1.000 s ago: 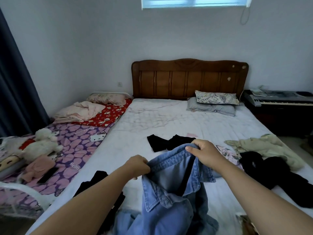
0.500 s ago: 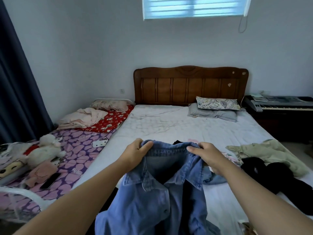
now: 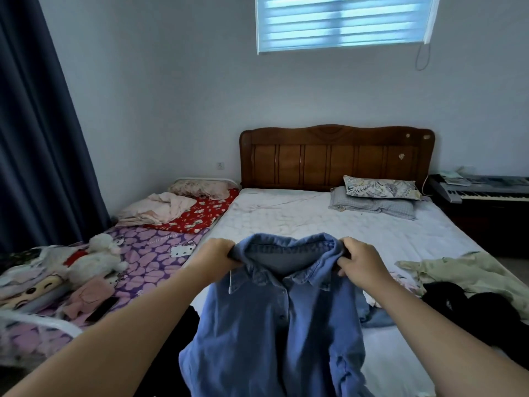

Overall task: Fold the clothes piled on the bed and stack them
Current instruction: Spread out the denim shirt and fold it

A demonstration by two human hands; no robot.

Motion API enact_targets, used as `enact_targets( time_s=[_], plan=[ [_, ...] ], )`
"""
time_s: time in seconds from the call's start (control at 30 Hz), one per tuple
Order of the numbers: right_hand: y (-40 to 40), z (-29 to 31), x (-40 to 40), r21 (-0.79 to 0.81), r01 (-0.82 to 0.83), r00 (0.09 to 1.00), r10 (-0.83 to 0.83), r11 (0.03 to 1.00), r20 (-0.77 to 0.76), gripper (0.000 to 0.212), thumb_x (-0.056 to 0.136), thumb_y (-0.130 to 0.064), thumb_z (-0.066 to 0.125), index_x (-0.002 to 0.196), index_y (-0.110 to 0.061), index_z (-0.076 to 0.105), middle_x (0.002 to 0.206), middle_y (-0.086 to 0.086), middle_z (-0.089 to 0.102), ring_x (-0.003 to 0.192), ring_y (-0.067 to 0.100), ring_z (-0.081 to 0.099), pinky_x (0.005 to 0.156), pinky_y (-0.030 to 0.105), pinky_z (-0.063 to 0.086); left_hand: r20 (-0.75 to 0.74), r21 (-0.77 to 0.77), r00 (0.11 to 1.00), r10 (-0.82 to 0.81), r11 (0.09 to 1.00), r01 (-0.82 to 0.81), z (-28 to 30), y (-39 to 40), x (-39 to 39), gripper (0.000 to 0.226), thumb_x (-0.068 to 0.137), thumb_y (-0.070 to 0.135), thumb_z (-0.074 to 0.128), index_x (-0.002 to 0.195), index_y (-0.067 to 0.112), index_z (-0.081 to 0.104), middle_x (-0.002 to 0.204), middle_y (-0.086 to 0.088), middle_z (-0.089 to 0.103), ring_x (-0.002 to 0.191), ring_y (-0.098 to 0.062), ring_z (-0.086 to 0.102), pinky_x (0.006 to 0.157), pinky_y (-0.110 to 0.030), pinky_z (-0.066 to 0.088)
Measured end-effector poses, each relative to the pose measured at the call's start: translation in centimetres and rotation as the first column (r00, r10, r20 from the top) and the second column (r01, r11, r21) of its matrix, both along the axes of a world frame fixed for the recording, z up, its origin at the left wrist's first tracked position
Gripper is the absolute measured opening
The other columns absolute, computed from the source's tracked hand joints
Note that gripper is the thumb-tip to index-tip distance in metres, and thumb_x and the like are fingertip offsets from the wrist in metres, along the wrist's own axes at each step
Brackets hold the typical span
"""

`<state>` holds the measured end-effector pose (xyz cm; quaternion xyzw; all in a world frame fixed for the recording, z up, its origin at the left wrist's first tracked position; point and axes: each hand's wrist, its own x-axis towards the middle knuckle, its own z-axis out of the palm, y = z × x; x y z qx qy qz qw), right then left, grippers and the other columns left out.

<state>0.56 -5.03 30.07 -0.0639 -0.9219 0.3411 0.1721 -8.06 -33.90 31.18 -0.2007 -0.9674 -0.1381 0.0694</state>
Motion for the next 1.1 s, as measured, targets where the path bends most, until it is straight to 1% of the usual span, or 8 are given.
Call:
enact_targets(
  time_s=[0.13, 0.23, 0.33, 0.43, 0.57, 0.73, 0.83, 1.1],
  plan=[
    [0.5, 0.3, 0.3, -0.08, 0.06, 0.997, -0.064, 0.995, -0.052, 0.012, 0.088, -0.006, 0.05, 0.089, -0.017, 0.054, 0.083, 0.001, 0.062, 0.083, 0.023, 0.057, 0.08, 0.04, 0.043, 0.146, 0.511, 0.989, -0.029, 0.858, -0.051, -0.6, 0.2, 0.9, 0.018, 0.088, 0.023, 0.065, 0.093, 0.006, 0.063, 0.092, -0.014, 0.066, 0.084, -0.026, 0.059, 0.071, -0.034, 0.045],
    [0.5, 0.6, 0.8, -0.293, 0.012, 0.987, -0.058, 0.956, -0.148, 0.013, 0.09, -0.003, 0.049, 0.096, -0.012, 0.056, 0.088, 0.005, 0.064, 0.081, 0.019, 0.058, 0.068, 0.03, 0.044, 0.121, 0.683, 0.979, -0.161, 0.73, 0.036, -0.3, 0.7, 1.6, 0.016, 0.09, 0.021, 0.063, 0.099, 0.007, 0.062, 0.097, -0.017, 0.066, 0.09, -0.029, 0.061, 0.084, -0.042, 0.049],
    [1.0, 1.2, 1.8, -0.232, 0.069, 0.95, -0.135, 0.97, -0.281, 0.012, 0.09, -0.004, 0.052, 0.082, -0.013, 0.052, 0.068, 0.001, 0.056, 0.062, 0.018, 0.049, 0.053, 0.027, 0.035, -0.281, 0.442, 0.954, -0.102, 0.869, 0.223, 0.5, 0.8, 1.8, 0.039, 0.081, 0.048, 0.055, 0.079, 0.009, 0.057, 0.072, -0.006, 0.06, 0.065, -0.026, 0.056, 0.054, -0.04, 0.046],
    [0.9, 2.6, 2.7, -0.036, 0.278, 0.843, -0.262, 0.96, -0.469, 0.025, 0.086, -0.009, 0.061, 0.065, -0.015, 0.047, 0.054, 0.0, 0.043, 0.053, 0.024, 0.043, 0.048, 0.032, 0.027, -0.703, 0.14, 0.704, -0.103, 0.95, 0.278, 2.2, 1.3, 2.3, 0.043, 0.082, 0.051, 0.049, 0.063, 0.012, 0.052, 0.06, 0.0, 0.047, 0.045, -0.02, 0.044, 0.038, -0.021, 0.024],
    [0.2, 6.0, 3.3, 0.121, 0.445, 0.717, -0.271, 0.887, -0.643, 0.023, 0.081, -0.019, 0.064, 0.062, -0.01, 0.054, 0.06, 0.009, 0.052, 0.054, 0.034, 0.05, 0.05, 0.029, 0.027, -0.806, 0.12, 0.587, -0.071, 0.952, 0.281, 4.6, 2.1, 2.1, 0.047, 0.084, 0.051, 0.051, 0.06, 0.011, 0.059, 0.062, -0.004, 0.049, 0.048, -0.022, 0.049, 0.036, -0.023, 0.029],
    [-0.7, 9.7, 4.0, 0.204, 0.536, 0.602, -0.202, 0.819, -0.772, 0.025, 0.077, -0.023, 0.057, 0.056, -0.012, 0.049, 0.06, -0.005, 0.032, 0.049, 0.022, 0.031, 0.045, 0.019, 0.011, -0.796, 0.193, 0.605, -0.008, 0.944, 0.267, 6.9, 2.4, 2.2, 0.052, 0.084, 0.058, 0.048, 0.056, 0.014, 0.053, 0.059, 0.002, 0.046, 0.044, -0.017, 0.044, 0.038, -0.018, 0.025],
    [-1.0, 11.1, 3.9, 0.26, 0.561, 0.664, -0.24, 0.786, -0.708, 0.028, 0.08, -0.019, 0.058, 0.057, -0.01, 0.045, 0.06, -0.001, 0.035, 0.053, 0.028, 0.038, 0.049, 0.027, 0.019, -0.74, 0.23, 0.673, 0.005, 0.942, 0.246, 7.5, 2.7, 1.8, 0.054, 0.084, 0.061, 0.052, 0.056, 0.015, 0.049, 0.059, 0.003, 0.047, 0.046, -0.018, 0.044, 0.042, -0.02, 0.023],
    [3.3, 6.4, -0.3, 0.432, 0.439, 0.893, -0.437, 0.788, -0.11, 0.029, 0.089, -0.023, 0.054, 0.064, -0.01, 0.045, 0.087, 0.018, 0.057, 0.087, 0.037, 0.056, 0.063, 0.03, 0.033, -0.434, 0.071, 0.881, -0.189, 0.967, 0.243, 3.6, 6.3, -2.4, 0.043, 0.087, 0.053, 0.057, 0.066, 0.019, 0.042, 0.065, 0.005, 0.043, 0.058, -0.015, 0.043, 0.048, -0.027, 0.021]
  ],
)
